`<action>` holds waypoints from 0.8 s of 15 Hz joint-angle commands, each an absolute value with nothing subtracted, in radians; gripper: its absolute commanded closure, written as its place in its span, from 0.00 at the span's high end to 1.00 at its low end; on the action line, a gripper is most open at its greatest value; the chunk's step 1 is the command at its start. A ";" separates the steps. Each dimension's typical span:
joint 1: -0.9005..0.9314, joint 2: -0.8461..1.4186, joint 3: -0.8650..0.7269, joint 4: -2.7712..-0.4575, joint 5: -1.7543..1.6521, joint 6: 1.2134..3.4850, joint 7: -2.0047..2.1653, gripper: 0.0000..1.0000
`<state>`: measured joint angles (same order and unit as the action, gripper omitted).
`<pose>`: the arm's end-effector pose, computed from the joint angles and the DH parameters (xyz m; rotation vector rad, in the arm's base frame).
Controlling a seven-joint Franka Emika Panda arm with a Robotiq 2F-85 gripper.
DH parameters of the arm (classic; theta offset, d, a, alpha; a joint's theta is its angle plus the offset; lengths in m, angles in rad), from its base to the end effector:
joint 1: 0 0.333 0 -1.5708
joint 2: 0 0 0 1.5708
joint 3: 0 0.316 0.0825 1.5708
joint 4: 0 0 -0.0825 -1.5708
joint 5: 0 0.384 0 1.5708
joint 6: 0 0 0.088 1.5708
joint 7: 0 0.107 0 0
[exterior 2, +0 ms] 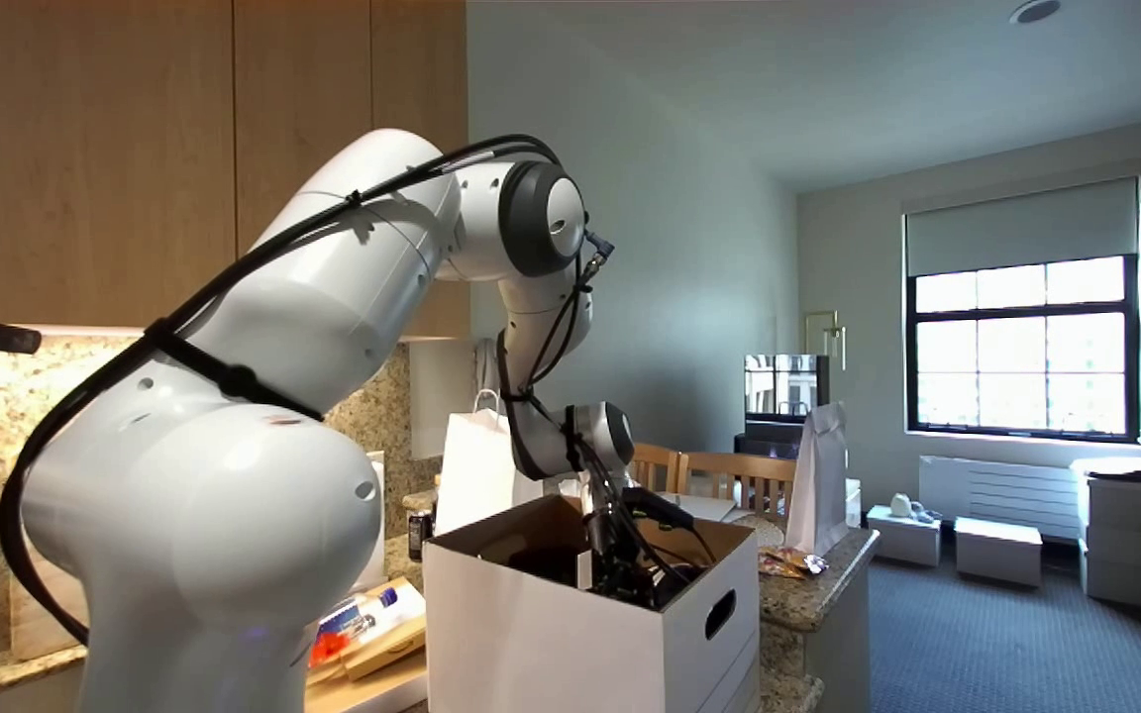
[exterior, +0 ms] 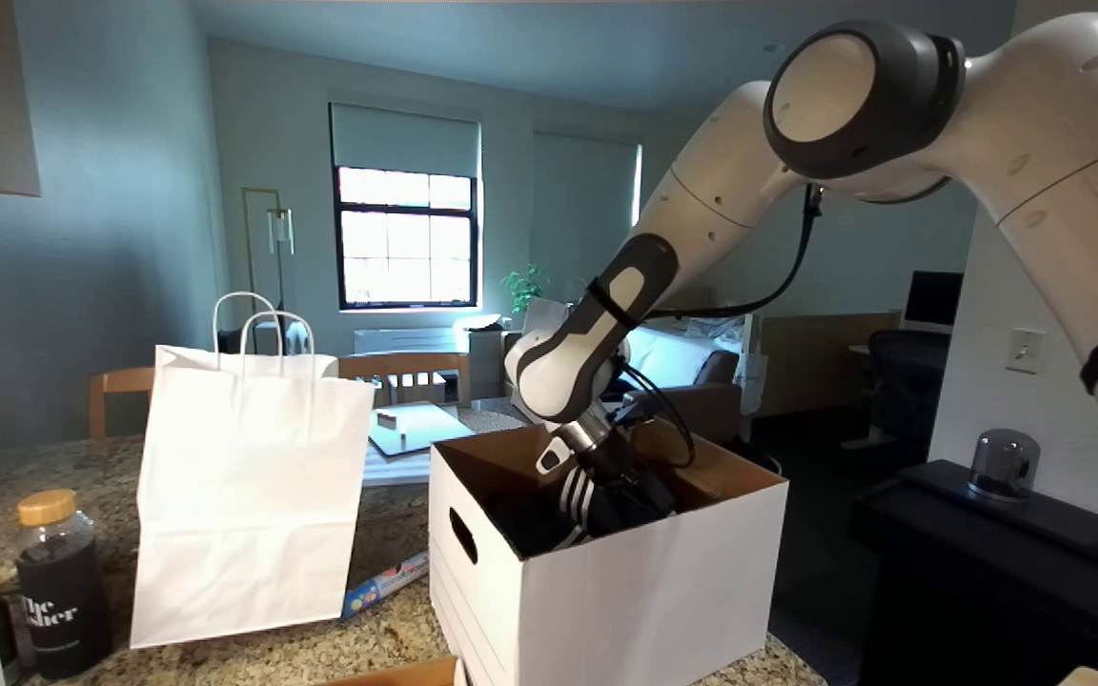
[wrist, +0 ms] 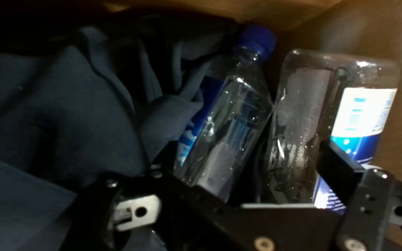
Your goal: Remove three empty water bottles from the white storage box
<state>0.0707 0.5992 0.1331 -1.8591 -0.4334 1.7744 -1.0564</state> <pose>0.5555 0.0769 0.1683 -2.1468 -2.0033 1.1123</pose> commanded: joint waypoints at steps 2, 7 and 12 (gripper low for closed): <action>0.056 0.574 0.127 -1.879 -0.401 1.769 -1.046 1.00; 0.053 0.569 0.106 -1.887 -0.403 1.760 -1.021 1.00; 0.044 0.586 0.105 -1.872 -0.396 1.726 -1.057 1.00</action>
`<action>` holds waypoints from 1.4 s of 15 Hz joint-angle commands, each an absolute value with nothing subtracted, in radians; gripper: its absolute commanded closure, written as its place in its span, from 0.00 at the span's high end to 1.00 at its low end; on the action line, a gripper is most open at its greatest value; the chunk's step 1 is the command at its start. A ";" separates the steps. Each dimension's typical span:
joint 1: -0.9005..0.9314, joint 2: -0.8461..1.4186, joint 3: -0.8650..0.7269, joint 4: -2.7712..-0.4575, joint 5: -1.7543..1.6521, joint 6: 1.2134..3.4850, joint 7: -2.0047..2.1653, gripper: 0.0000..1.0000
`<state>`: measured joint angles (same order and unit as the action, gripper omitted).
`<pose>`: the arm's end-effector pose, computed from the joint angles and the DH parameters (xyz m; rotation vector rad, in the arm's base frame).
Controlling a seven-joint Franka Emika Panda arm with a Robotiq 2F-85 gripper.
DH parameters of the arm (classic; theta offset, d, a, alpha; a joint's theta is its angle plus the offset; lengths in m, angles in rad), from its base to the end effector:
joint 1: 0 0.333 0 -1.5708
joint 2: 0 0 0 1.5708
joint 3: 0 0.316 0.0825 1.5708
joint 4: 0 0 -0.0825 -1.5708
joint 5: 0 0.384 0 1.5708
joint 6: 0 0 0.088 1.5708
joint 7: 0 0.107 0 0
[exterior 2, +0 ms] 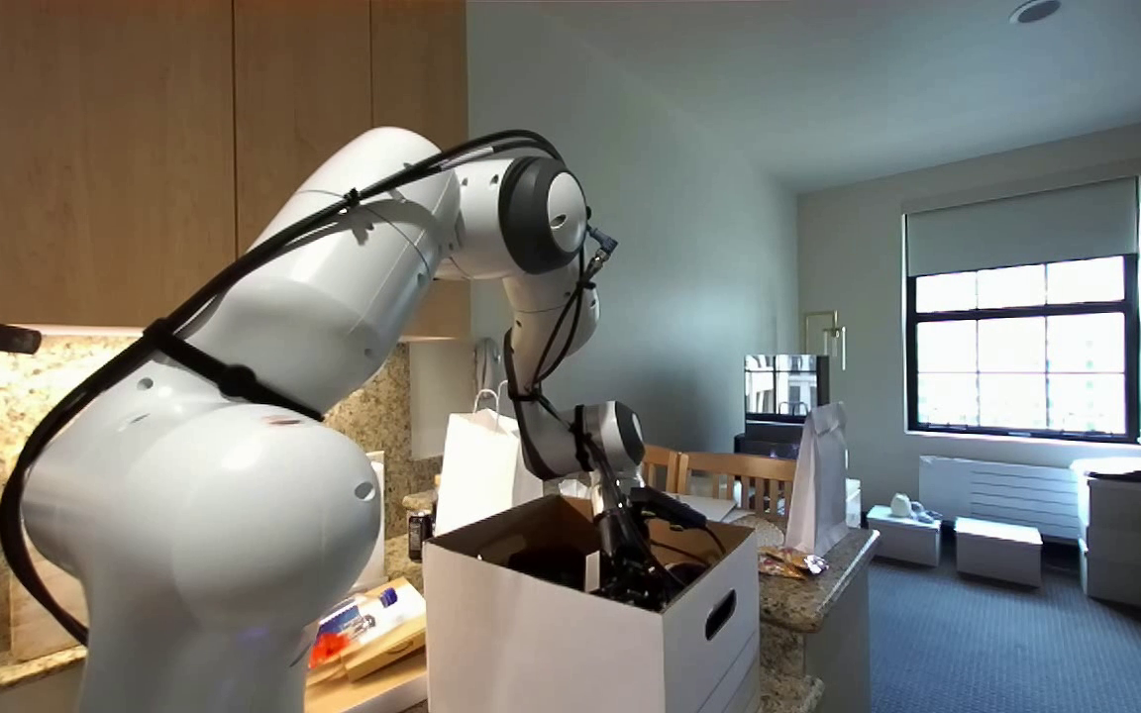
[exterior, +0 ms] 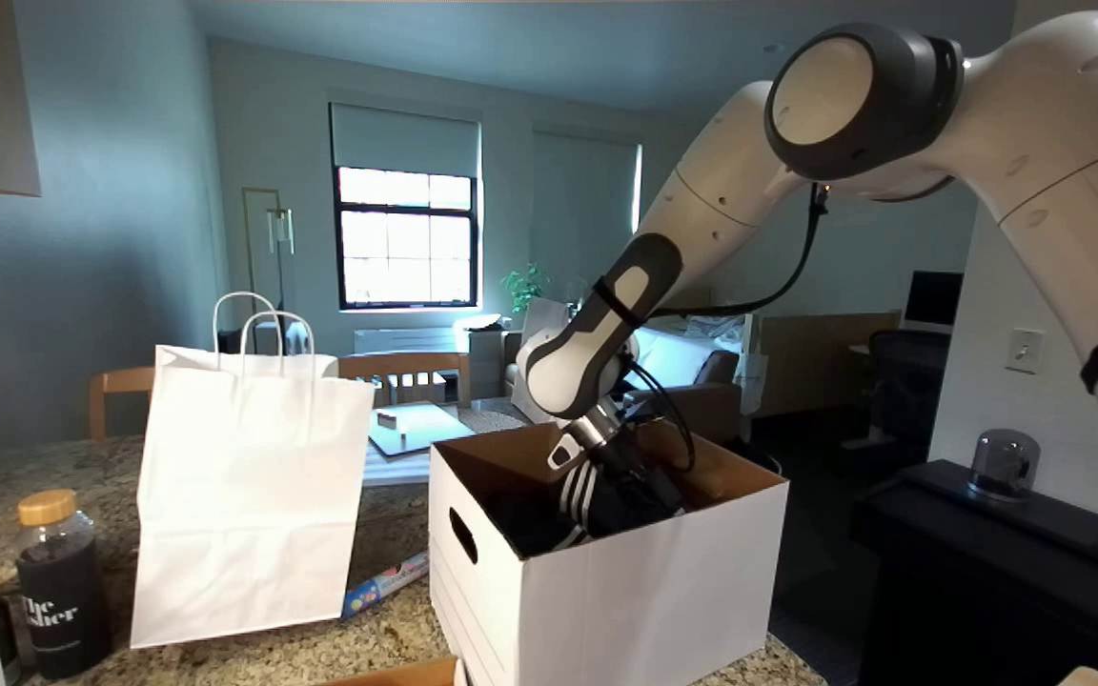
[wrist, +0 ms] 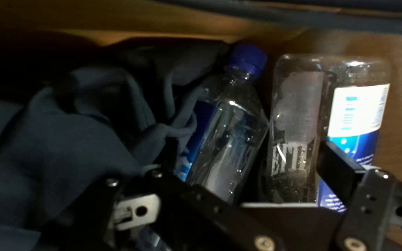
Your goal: Remove three empty water bottles from the white storage box
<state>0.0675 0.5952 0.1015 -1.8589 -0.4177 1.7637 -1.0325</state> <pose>0.5565 0.0582 0.1698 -2.2081 -1.9213 1.1307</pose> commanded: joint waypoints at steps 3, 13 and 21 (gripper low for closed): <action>0.036 0.585 0.108 -1.875 -0.391 1.712 -1.080 1.00; 0.021 0.565 0.109 -1.923 -0.379 1.734 -1.076 1.00; 0.015 0.536 0.100 -1.967 -0.371 1.743 -1.037 1.00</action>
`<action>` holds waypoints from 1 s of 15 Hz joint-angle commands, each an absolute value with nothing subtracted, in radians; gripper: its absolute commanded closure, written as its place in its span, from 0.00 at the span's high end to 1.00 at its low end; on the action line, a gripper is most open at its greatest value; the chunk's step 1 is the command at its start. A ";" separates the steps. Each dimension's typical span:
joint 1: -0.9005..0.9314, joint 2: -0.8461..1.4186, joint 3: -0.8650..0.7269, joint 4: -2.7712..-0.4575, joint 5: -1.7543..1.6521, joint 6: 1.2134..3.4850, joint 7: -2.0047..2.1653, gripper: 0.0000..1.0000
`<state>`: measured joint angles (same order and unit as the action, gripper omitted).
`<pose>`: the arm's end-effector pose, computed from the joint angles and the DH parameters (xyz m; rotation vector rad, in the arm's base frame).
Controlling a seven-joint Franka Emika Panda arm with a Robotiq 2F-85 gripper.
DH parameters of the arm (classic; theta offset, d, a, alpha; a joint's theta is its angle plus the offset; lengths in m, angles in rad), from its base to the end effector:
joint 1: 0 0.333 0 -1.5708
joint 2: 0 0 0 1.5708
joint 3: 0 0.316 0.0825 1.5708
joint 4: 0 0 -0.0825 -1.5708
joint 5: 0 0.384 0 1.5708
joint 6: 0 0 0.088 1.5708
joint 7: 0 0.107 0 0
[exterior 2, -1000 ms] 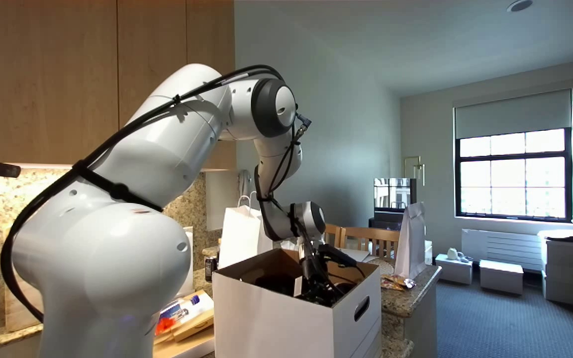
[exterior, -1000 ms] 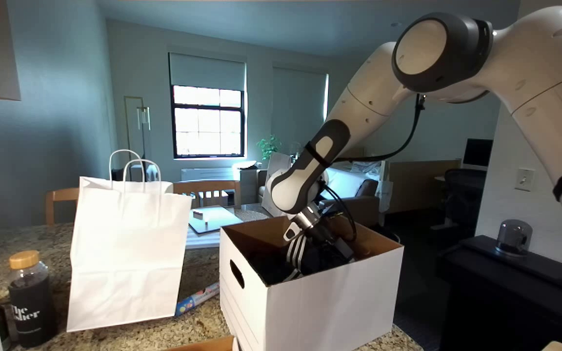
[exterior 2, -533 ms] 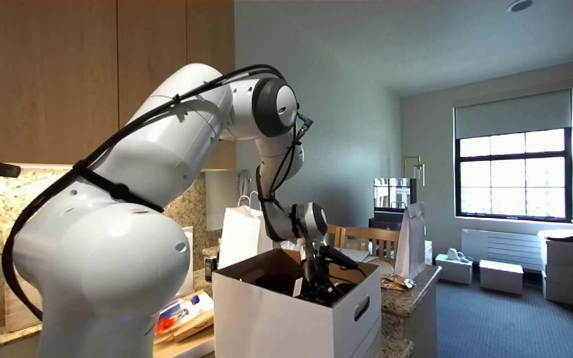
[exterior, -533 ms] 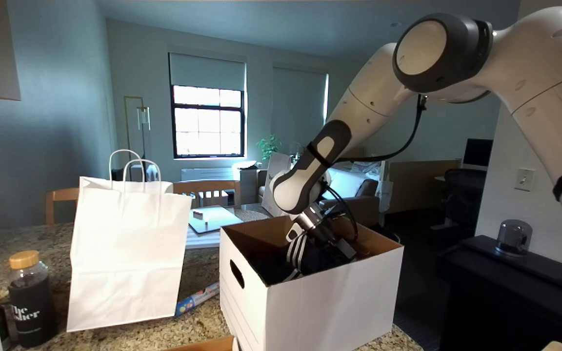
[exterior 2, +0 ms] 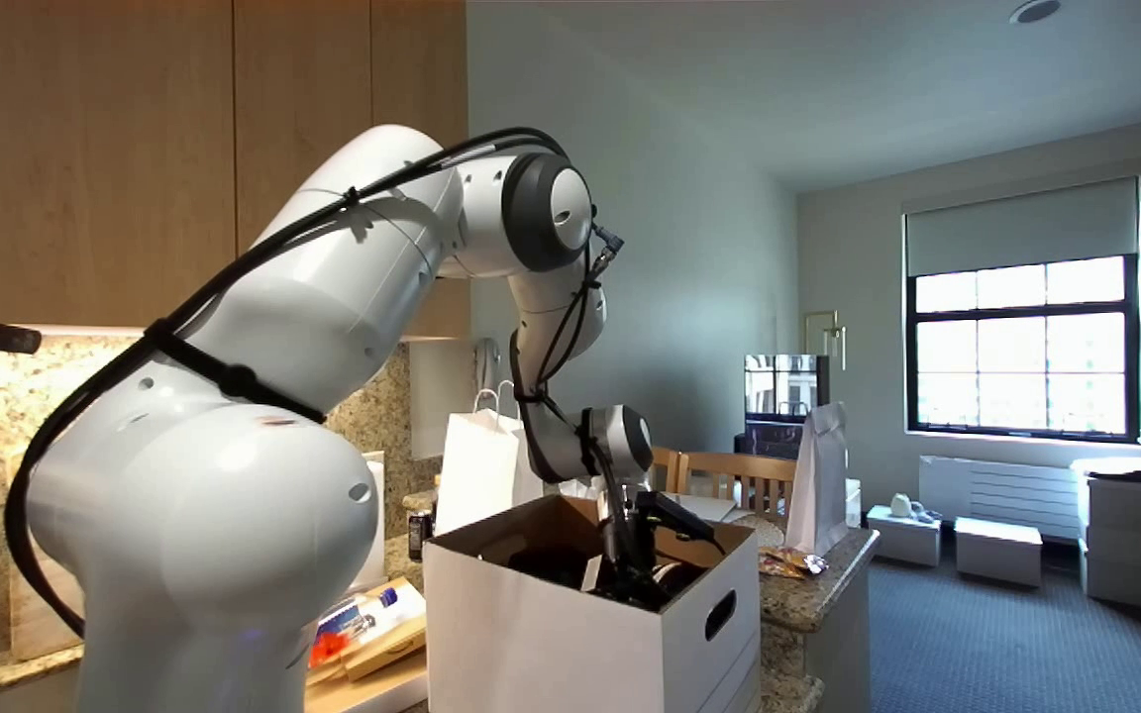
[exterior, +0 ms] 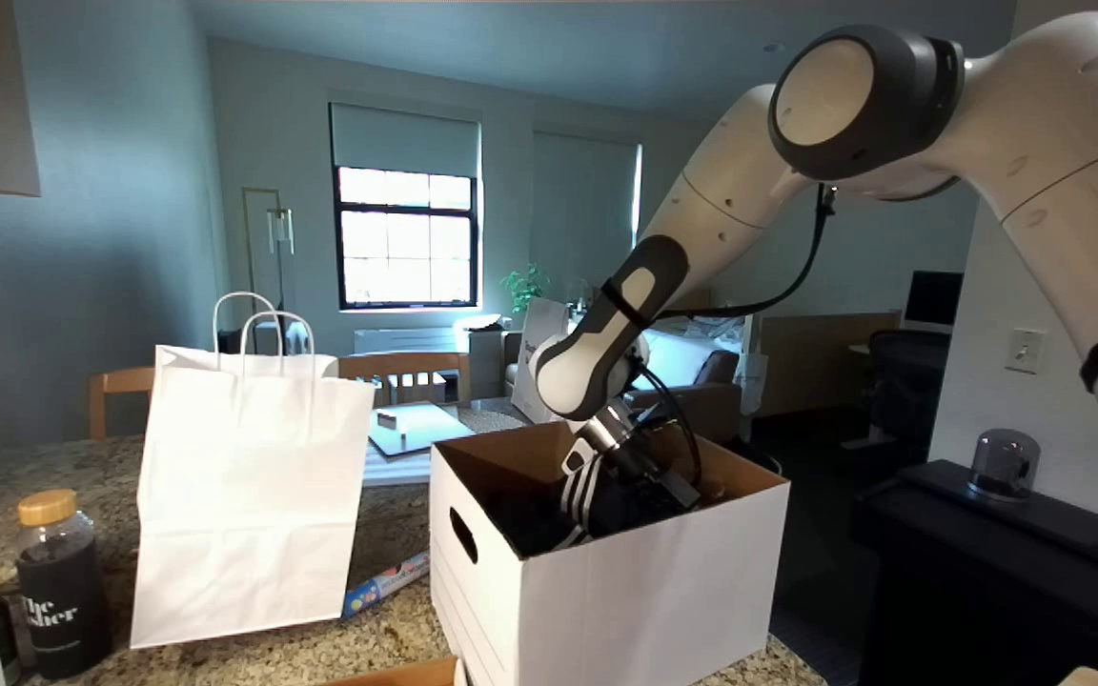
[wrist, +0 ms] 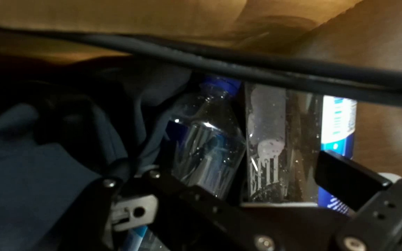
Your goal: Remove three empty water bottles from the white storage box
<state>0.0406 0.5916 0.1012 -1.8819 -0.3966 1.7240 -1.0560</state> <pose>0.5439 0.0418 0.1647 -2.1617 -1.8532 1.1774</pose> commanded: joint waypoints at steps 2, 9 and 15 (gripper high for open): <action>0.010 0.520 0.097 -1.988 -0.365 1.749 -1.026 1.00; -0.004 0.457 0.077 -2.063 -0.366 1.743 -0.992 1.00; -0.002 0.459 0.061 -2.085 -0.377 1.728 -0.956 1.00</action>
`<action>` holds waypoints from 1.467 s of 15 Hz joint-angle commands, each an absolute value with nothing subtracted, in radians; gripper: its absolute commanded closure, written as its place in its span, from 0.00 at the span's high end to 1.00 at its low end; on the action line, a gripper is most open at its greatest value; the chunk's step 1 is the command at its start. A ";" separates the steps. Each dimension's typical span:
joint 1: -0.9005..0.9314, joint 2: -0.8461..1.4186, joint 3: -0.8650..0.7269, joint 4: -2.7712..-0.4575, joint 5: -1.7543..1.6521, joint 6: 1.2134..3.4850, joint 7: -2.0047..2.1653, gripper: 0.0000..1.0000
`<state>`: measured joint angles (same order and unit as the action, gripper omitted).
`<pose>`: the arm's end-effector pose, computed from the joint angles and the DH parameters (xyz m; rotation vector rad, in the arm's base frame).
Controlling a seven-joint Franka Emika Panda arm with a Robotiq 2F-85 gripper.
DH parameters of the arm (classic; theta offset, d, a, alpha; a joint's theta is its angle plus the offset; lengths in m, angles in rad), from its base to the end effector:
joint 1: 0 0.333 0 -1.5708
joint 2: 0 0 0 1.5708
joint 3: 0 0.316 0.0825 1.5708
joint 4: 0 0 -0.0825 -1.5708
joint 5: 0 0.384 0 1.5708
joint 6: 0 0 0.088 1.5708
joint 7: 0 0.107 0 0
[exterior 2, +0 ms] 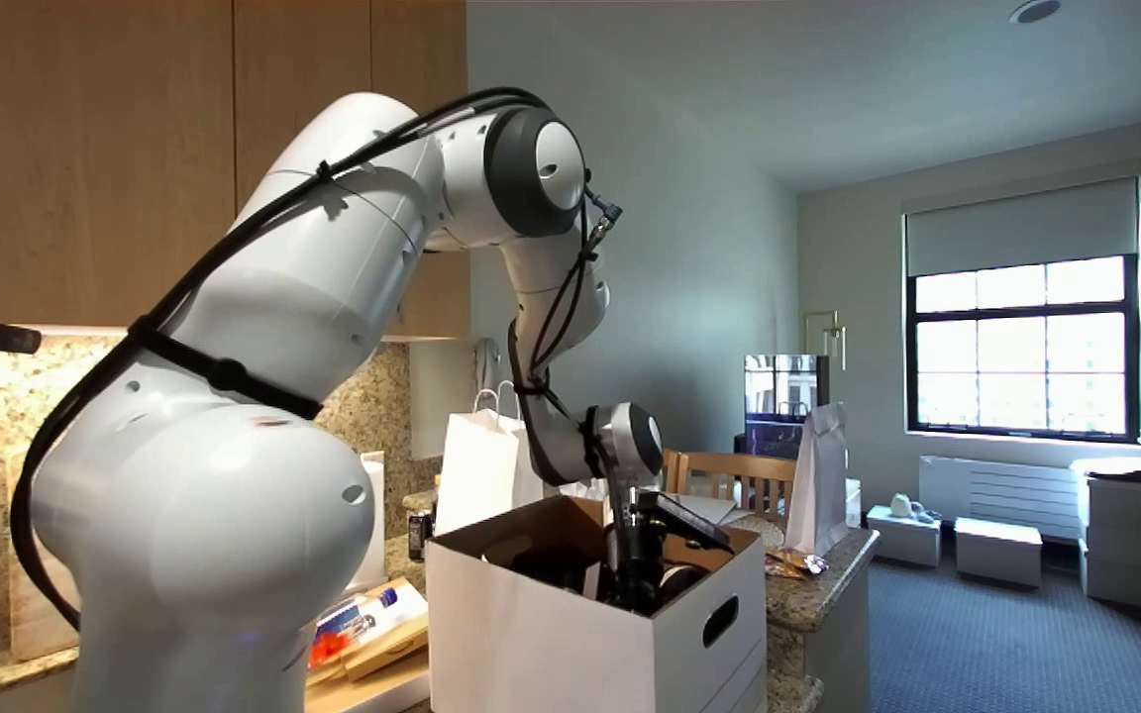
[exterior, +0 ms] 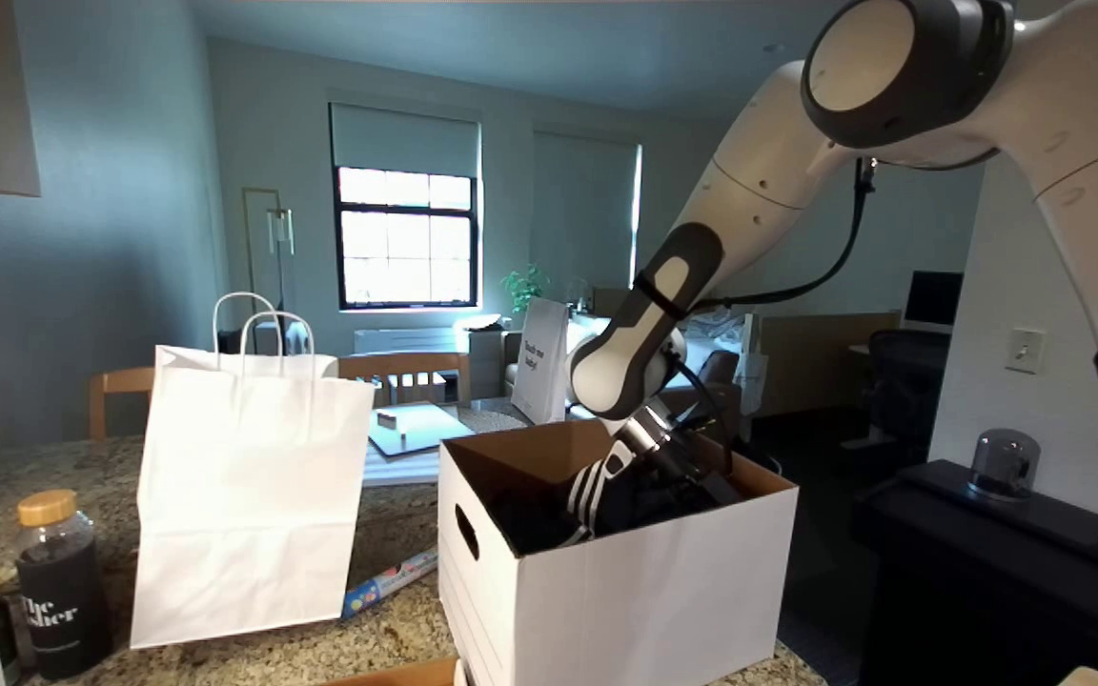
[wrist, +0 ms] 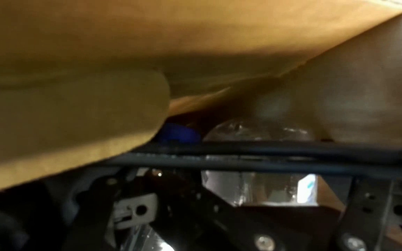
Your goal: Remove three empty water bottles from the white storage box
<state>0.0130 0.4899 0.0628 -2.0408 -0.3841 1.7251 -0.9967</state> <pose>0.4996 0.0044 0.1715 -2.2267 -1.6915 1.2542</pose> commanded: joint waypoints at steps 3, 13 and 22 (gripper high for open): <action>0.003 0.478 0.063 -2.068 -0.381 1.718 -0.954 1.00; 0.008 0.487 0.062 -2.063 -0.385 1.716 -0.911 0.44; 0.008 0.368 0.074 -2.190 -0.375 1.748 -0.838 0.44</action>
